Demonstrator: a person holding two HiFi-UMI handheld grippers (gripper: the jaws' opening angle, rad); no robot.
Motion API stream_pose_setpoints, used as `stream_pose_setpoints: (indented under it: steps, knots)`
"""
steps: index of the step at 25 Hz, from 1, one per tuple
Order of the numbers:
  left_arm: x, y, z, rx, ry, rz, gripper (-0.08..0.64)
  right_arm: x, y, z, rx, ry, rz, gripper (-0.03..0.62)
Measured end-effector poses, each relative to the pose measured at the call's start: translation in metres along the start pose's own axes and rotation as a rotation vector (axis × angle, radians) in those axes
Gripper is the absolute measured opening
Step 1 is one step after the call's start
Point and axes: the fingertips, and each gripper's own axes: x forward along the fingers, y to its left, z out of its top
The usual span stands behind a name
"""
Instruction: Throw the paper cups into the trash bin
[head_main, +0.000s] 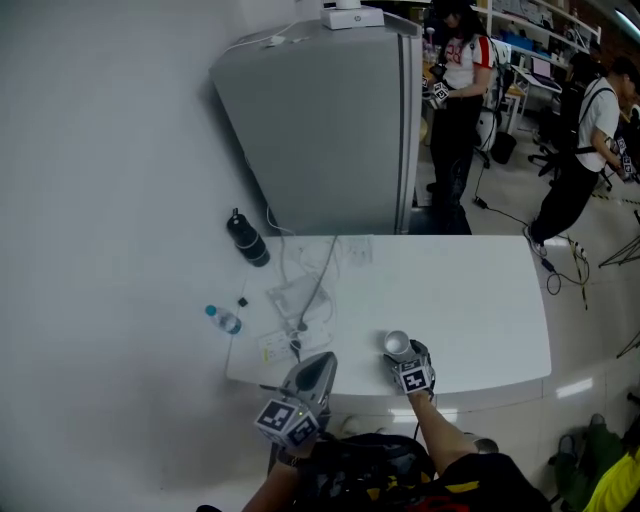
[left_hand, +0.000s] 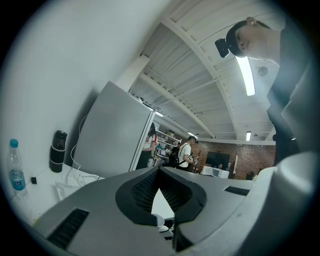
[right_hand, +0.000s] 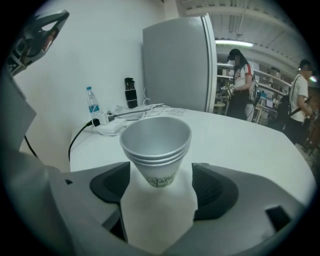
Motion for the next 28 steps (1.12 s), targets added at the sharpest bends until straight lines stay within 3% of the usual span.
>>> stream_pose_setpoints:
  steps: [5,7,10,20,28]
  knots:
    - [-0.009,0.003,0.001,0.004,-0.002,0.023,0.000,0.013,-0.007,0.008,0.017,0.021,-0.026,0.396]
    - [-0.012,0.006,0.003,-0.004,-0.009,0.040,0.000,0.014,-0.004,0.012,-0.008,0.030,-0.020,0.330]
    - [-0.017,0.009,0.003,-0.010,-0.014,0.048,0.000,0.009,0.003,0.014,-0.040,0.028,-0.014,0.328]
    - [-0.004,-0.014,-0.005,0.011,0.028,-0.057,0.000,-0.075,0.011,0.083,0.052,-0.234,-0.049,0.325]
    - [0.009,-0.036,-0.025,-0.017,0.078,-0.165,0.000,-0.158,0.024,0.103,0.083,-0.360,-0.072,0.325]
